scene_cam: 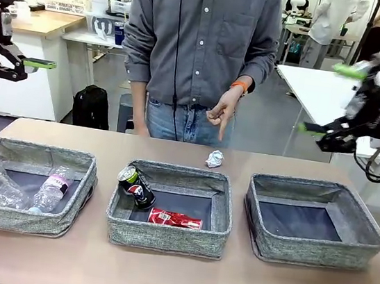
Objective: Sort the waste into the appropriate baskets.
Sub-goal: Pick up the waste item pointed out by the person.
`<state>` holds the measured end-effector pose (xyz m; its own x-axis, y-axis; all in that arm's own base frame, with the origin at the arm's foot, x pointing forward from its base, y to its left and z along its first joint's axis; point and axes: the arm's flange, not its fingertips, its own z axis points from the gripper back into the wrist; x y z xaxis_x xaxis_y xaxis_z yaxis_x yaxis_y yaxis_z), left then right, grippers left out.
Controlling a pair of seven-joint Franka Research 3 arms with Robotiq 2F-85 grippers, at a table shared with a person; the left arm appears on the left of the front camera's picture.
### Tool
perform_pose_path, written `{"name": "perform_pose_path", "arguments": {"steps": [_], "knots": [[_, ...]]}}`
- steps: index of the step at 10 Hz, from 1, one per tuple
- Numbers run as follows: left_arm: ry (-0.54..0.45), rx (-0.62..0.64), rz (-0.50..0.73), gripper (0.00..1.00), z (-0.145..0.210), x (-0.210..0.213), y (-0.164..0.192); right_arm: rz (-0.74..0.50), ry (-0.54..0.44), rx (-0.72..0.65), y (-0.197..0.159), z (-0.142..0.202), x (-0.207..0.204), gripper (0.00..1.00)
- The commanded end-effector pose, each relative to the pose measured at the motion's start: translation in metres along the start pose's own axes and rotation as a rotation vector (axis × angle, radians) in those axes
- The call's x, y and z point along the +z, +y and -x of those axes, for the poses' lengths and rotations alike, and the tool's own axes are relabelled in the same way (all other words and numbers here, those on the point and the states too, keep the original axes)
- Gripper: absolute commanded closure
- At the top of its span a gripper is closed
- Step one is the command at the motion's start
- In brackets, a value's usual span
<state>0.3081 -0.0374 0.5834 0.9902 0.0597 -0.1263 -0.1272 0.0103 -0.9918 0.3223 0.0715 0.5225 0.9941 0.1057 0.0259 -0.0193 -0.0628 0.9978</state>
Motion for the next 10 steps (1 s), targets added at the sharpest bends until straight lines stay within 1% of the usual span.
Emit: {"name": "perform_pose_path", "arguments": {"steps": [1, 2, 3, 4, 5, 6, 7, 8, 9, 10], "knots": [[0.011, 0.002, -0.003, 0.0, 0.002, 0.003, -0.002, 0.97, -0.211, 0.169, 0.02, -0.016, -0.068, 0.0], [0.011, 0.002, -0.003, 0.0, 0.002, 0.003, -0.002, 1.506, -0.139, 0.284, 0.014, -0.029, -0.109, 0.0], [0.011, 0.002, -0.003, 0.0, 0.002, 0.003, -0.002, 1.777, -0.084, 0.361, 0.003, -0.038, -0.134, 0.0], [0.011, 0.002, -0.003, 0.0, 0.002, 0.003, -0.002, 1.905, -0.06, 0.403, -0.003, -0.042, -0.146, 0.0], [0.011, 0.002, -0.003, 0.0, 0.002, 0.003, -0.002, 1.983, -0.076, 0.435, -0.002, -0.042, -0.148, 0.0], [0.011, 0.002, -0.003, 0.0, 0.002, 0.003, -0.002, 1.918, -0.169, 0.446, 0.008, -0.036, -0.14, 0.0], [0.011, 0.002, -0.003, 0.0, 0.002, 0.003, -0.002, 1.702, -0.24, 0.425, 0.02, -0.027, -0.13, 0.0], [0.011, 0.002, -0.003, 0.0, 0.002, 0.003, -0.002, 0.963, 0.143, 0.311, -0.004, -0.032, -0.16, 0.0], [0.011, 0.002, -0.003, 0.0, 0.002, 0.003, -0.002, 0.963, 0.143, 0.311, -0.004, -0.032, -0.16, 0.0], [0.011, 0.002, -0.003, 0.0, 0.002, 0.003, -0.002, 1.122, 0.11, 0.384, 0.01, -0.033, -0.143, 0.0]]}}
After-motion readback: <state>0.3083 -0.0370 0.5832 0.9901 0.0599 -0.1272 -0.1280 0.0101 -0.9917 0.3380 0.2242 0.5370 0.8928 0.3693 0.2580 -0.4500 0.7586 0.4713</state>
